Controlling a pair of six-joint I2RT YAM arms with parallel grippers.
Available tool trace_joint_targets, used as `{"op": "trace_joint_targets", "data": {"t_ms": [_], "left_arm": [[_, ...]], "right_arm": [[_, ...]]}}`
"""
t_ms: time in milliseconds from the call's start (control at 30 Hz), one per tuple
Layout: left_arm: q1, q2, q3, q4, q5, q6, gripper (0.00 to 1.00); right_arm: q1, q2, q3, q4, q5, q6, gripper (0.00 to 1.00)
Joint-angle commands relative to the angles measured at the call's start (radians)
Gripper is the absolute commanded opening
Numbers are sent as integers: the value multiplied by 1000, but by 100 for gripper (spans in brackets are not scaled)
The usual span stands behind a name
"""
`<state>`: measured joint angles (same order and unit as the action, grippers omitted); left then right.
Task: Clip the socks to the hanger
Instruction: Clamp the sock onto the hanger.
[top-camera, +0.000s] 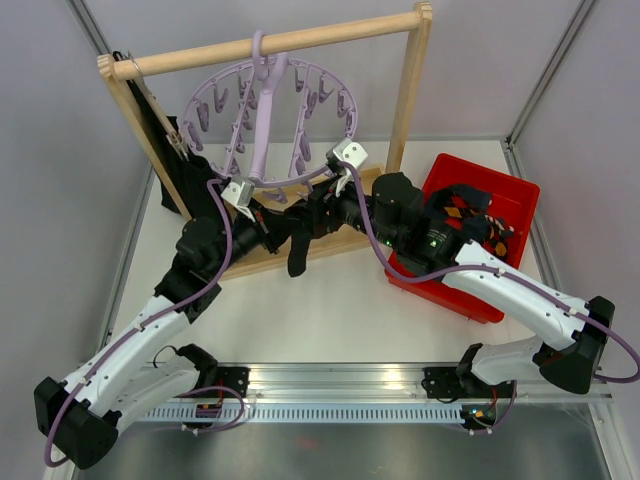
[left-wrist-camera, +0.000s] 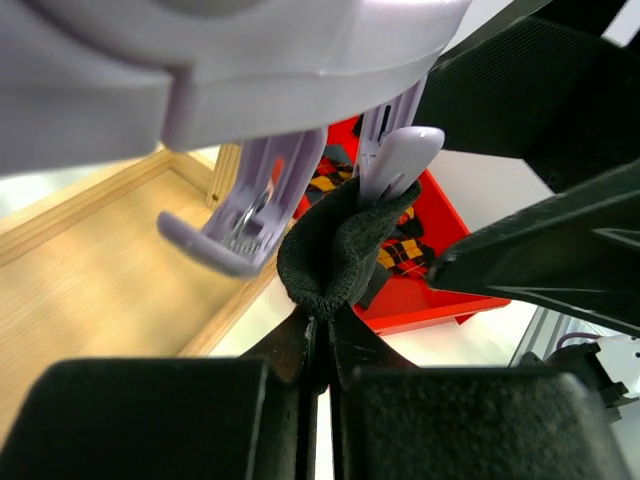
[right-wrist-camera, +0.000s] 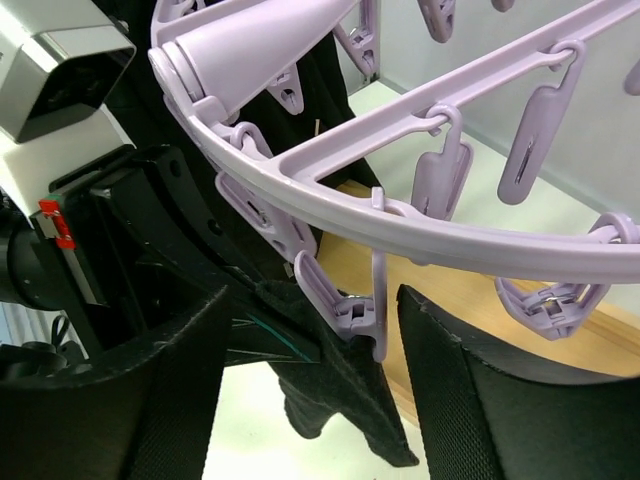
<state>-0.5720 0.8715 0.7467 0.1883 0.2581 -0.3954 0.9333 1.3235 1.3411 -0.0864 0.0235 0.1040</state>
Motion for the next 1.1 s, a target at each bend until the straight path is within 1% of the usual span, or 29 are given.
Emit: {"op": "trace_joint_targets", "data": {"t_ms": [0,133,233,267,300,433,500,600,633,700,733,833,967,1000,1067], "left_arm": [[-5,-2,40,-23,-42,12,2],[-5,-8,43,-26,-57,10,2],[-5,-9,51,-36,-69,7,7],[-5,-11,51,-38,-71,7,12],[-5,-12,52,-38,-75,6,16],[-5,-25,51,-46,-85,4,25],[-5,-31,49,-47,-88,4,26],[-5,-43,52,-53,-91,4,32],[-5,-49,51,-61,-95,6,37],[-5,-54,51,-65,-100,7,39],[-5,-63,51,-73,-100,9,43],[-5,-75,49,-90,-111,10,48],[-5,-104,40,-113,-118,10,50],[-5,-111,37,-119,-125,10,50],[-5,-133,31,-138,-125,10,50]], "right_arm": [[7,-30,30,10,-3,11,74],[6,-40,32,4,1,20,78],[6,-47,33,-3,9,31,80],[6,-46,33,-4,9,34,80],[6,-49,33,-6,9,36,81],[6,-58,35,-15,10,46,83],[6,-63,36,-19,18,51,83],[6,-73,41,-35,23,62,84],[6,-76,43,-36,23,65,84],[6,-89,43,-50,35,78,84],[6,-95,44,-58,42,82,85],[6,-119,41,-81,61,94,85],[6,-159,27,-121,136,111,86],[6,-165,24,-133,204,121,86],[6,-184,18,-151,280,148,87]]}}
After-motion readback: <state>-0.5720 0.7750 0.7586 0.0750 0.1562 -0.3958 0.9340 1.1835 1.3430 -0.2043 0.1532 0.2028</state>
